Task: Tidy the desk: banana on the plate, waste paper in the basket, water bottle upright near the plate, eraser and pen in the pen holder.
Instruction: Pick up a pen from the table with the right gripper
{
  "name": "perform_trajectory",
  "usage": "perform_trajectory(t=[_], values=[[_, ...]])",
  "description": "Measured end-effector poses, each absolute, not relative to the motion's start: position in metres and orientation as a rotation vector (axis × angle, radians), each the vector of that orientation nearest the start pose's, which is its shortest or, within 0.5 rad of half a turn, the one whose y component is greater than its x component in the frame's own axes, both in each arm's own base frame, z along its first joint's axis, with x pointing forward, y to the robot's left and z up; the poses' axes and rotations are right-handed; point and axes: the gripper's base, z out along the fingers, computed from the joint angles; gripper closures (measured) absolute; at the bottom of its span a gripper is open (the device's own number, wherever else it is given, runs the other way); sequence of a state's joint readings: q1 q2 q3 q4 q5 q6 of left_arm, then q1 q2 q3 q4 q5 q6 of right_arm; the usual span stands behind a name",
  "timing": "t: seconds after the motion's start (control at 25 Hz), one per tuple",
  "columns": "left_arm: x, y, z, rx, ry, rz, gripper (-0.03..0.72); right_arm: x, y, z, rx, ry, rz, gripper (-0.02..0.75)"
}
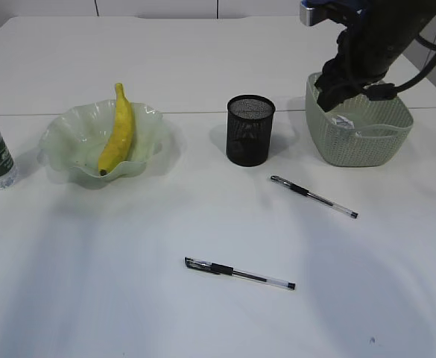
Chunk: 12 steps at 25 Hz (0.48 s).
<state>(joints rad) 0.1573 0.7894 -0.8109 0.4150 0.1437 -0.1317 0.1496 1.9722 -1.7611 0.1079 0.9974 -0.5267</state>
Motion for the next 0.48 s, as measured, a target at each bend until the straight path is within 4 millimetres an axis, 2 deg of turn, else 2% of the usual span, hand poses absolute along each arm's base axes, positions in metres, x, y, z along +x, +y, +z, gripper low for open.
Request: perform_trajectory(t=[0.16, 0.48], values=[[0.163, 0.031, 0.398, 0.053, 1.606, 0.385, 0.167, 0.427, 0.064, 0.275, -0.864, 2.617, -0.092, 0.489], [0.163, 0.031, 0.398, 0.052, 1.606, 0.384, 0.167, 0.421, 0.060, 0.273, -0.888, 2.689, -0.122, 0.489]])
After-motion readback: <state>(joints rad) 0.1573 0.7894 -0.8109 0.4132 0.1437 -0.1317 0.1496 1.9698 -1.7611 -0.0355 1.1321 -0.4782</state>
